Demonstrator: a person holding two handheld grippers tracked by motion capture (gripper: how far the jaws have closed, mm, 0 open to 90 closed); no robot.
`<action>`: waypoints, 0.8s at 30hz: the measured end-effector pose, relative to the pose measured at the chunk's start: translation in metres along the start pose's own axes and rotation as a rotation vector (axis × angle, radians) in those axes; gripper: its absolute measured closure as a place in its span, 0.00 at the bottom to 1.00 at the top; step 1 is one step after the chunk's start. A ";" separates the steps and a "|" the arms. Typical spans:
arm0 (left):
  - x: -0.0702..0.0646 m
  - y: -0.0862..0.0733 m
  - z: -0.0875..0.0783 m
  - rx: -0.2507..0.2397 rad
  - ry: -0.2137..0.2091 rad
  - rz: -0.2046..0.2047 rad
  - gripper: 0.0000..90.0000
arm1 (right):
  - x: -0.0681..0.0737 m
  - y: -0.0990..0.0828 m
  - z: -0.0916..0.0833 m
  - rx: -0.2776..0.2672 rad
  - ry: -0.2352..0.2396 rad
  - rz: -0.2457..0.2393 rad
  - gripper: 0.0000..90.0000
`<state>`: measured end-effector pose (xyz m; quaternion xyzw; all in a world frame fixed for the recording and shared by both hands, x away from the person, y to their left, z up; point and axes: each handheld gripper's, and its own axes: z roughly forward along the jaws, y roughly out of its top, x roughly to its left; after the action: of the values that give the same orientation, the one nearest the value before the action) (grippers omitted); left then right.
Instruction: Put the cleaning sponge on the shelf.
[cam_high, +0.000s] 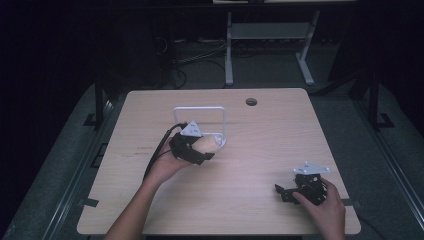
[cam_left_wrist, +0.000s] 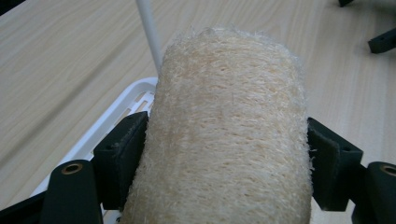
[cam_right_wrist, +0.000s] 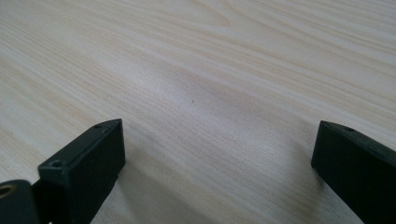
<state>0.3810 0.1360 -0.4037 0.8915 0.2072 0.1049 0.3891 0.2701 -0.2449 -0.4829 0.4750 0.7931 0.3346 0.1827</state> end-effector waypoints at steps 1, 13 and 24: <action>0.001 0.000 0.001 -0.004 0.003 -0.005 0.27 | 0.000 0.000 0.000 0.000 0.001 0.001 0.03; 0.012 -0.002 0.010 0.009 0.054 -0.040 0.27 | 0.000 0.000 0.000 0.001 0.002 0.002 0.03; 0.023 -0.006 0.022 0.009 0.104 -0.085 0.27 | 0.000 0.000 0.000 0.001 0.002 0.002 0.03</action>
<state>0.4075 0.1360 -0.4229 0.8770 0.2652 0.1337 0.3778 0.2701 -0.2448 -0.4829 0.4757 0.7929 0.3348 0.1815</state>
